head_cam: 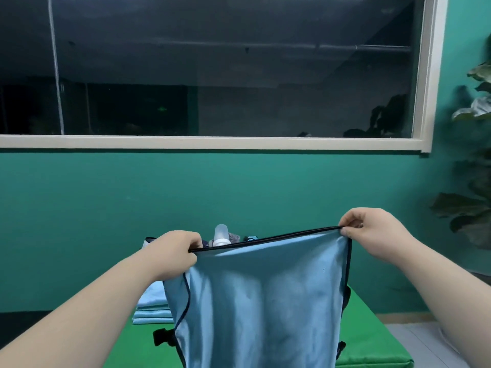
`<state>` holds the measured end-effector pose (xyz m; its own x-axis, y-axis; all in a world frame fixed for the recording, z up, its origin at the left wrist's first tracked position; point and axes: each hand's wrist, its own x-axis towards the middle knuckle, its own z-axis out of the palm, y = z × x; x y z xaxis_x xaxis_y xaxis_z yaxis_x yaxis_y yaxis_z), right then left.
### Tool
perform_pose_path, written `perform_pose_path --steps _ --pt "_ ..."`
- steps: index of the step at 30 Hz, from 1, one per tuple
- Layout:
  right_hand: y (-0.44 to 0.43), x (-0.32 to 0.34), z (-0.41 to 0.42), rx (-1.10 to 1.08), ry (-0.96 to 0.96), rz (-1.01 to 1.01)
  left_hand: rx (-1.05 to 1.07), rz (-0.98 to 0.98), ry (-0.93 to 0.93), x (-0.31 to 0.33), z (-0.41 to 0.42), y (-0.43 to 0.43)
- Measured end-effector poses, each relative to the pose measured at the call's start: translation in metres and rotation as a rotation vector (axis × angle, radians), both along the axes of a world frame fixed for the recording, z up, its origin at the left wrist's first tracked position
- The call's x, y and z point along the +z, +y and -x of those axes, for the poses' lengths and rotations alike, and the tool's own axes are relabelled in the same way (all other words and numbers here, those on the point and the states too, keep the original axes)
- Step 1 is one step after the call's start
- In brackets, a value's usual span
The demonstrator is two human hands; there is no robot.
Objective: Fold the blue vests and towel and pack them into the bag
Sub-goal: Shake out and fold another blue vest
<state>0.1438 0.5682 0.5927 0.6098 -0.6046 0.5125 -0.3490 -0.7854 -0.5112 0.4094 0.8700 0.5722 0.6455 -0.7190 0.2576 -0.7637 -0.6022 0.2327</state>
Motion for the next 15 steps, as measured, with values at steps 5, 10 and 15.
perform_pose_path --steps 5,10,15 --pt "-0.016 -0.007 0.003 0.02 -0.012 -0.031 0.02 0.054 0.01 0.004 -0.005 0.008" --pt "-0.026 -0.007 0.004 0.018 -0.057 -0.034 0.031 0.082 0.001 0.003 -0.019 0.015" --pt "-0.033 -0.008 0.007 0.035 -0.105 -0.085 0.015 0.176 0.0 0.009 -0.026 0.02"
